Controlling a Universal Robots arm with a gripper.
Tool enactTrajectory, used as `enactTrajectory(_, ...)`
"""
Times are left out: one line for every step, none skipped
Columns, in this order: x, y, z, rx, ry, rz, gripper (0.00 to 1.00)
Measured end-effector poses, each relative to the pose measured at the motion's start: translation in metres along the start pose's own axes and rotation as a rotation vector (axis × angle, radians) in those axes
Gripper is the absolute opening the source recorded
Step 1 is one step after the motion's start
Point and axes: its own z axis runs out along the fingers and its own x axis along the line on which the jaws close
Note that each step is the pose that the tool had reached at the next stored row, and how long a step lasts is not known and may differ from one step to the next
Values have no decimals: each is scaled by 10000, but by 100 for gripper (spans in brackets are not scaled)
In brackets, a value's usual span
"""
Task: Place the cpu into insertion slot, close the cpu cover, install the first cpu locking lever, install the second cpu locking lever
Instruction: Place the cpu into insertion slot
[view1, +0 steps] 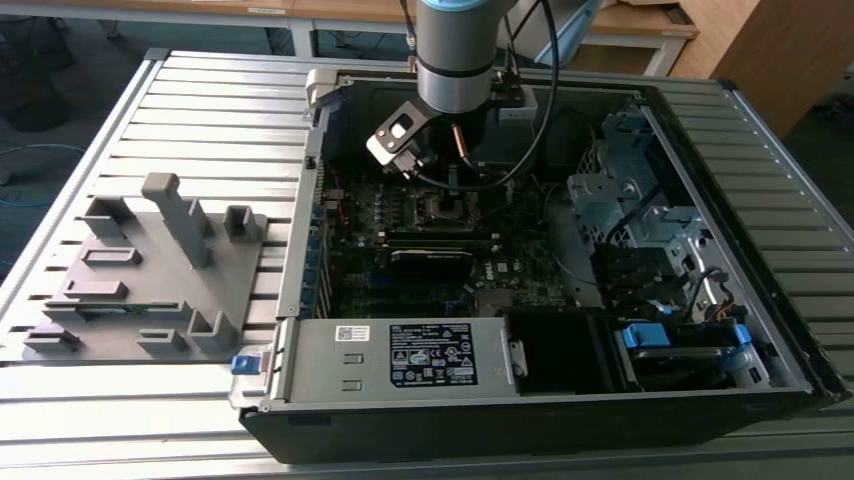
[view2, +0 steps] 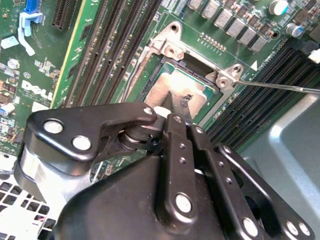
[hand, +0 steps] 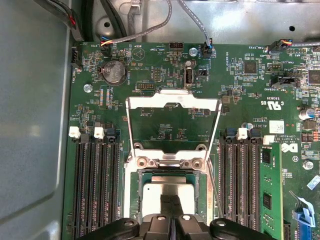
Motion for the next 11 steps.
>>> enactTrajectory(0, 1, 1, 75, 2, -1, 11)
enactTrajectory(-1, 2, 3, 228, -1, 3, 11)
enactTrajectory(0, 2, 3, 340, 0, 6, 11)
enactTrajectory(0, 3, 3, 372, -2, 6, 11)
enactTrajectory(0, 2, 2, 378, -3, 7, 11)
enactTrajectory(0, 2, 2, 383, -3, 8, 11)
enactTrajectory(0, 2, 3, 387, -3, 7, 11)
enactTrajectory(0, 4, 3, 389, -1, 7, 11)
enactTrajectory(0, 11, 5, 389, 1, 6, 11)
enactTrajectory(0, 24, 7, 390, 2, 6, 11)
enactTrajectory(0, 34, 8, 391, 2, 8, 11)
